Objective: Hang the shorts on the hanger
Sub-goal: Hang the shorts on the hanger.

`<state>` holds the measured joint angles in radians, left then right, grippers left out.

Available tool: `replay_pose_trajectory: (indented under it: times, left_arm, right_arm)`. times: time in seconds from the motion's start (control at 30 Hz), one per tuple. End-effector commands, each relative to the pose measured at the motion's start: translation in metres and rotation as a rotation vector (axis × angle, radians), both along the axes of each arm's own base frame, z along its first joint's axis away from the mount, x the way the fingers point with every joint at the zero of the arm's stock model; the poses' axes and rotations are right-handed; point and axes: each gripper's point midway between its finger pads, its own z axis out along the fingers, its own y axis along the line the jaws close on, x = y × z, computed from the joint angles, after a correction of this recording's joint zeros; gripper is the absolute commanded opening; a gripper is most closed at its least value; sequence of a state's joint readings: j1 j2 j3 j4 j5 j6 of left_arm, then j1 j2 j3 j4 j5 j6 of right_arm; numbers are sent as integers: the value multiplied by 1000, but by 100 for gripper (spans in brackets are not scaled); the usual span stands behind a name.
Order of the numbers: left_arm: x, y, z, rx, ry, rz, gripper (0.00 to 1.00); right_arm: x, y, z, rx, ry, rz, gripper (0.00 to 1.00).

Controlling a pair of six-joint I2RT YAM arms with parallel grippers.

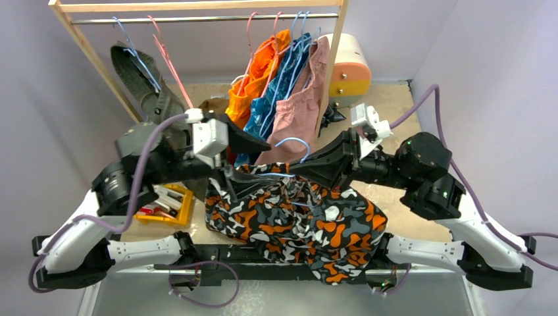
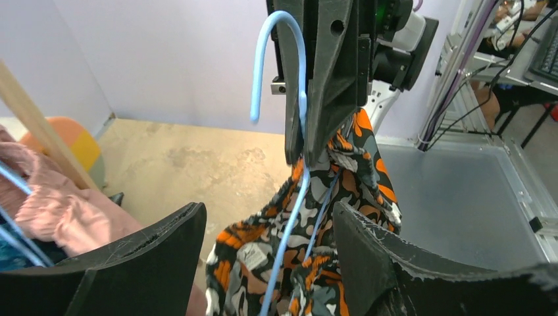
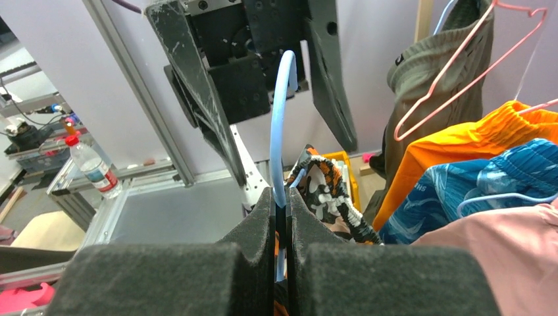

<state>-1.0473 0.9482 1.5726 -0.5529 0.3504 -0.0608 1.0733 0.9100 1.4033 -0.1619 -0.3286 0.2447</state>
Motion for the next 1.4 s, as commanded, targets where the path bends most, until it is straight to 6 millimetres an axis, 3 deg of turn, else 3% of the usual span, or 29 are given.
replay_pose_trajectory:
  times: [0.0,0.33,0.67,0.77,0.83,0.87,0.97,1.07,1.2,1.37]
  left_arm:
    - [-4,-17,5,-24,-11,-76,70]
    - [-7,-32,-26,34,21,-138,63]
    - [-2,-38,-36,41,32,-129,25]
    - [2,-35,-30,10,28,-97,1]
    - [5,-31,-23,-20,19,-63,0]
    - [7,-27,-20,-33,15,-40,0]
    - [15,-13,-6,-98,0,44,0]
    - [16,2,5,-154,-13,93,0]
    - [12,17,9,-157,-15,116,0]
    - [4,33,10,-149,-2,123,0]
  right_arm:
    - [-12,-5,34,92,-76,48,0]
    - [-13,3,35,83,-94,76,0]
    - [-11,10,33,76,-100,86,0]
    - [-7,9,33,76,-95,60,0]
    - [-3,7,32,73,-89,34,0]
    - [-2,6,32,71,-87,25,4]
    - [3,2,32,55,-75,-11,39]
    - [9,-7,37,51,-67,-70,57]
    - [16,-31,44,48,-72,-165,64]
    - [27,-56,27,-2,-53,-287,63]
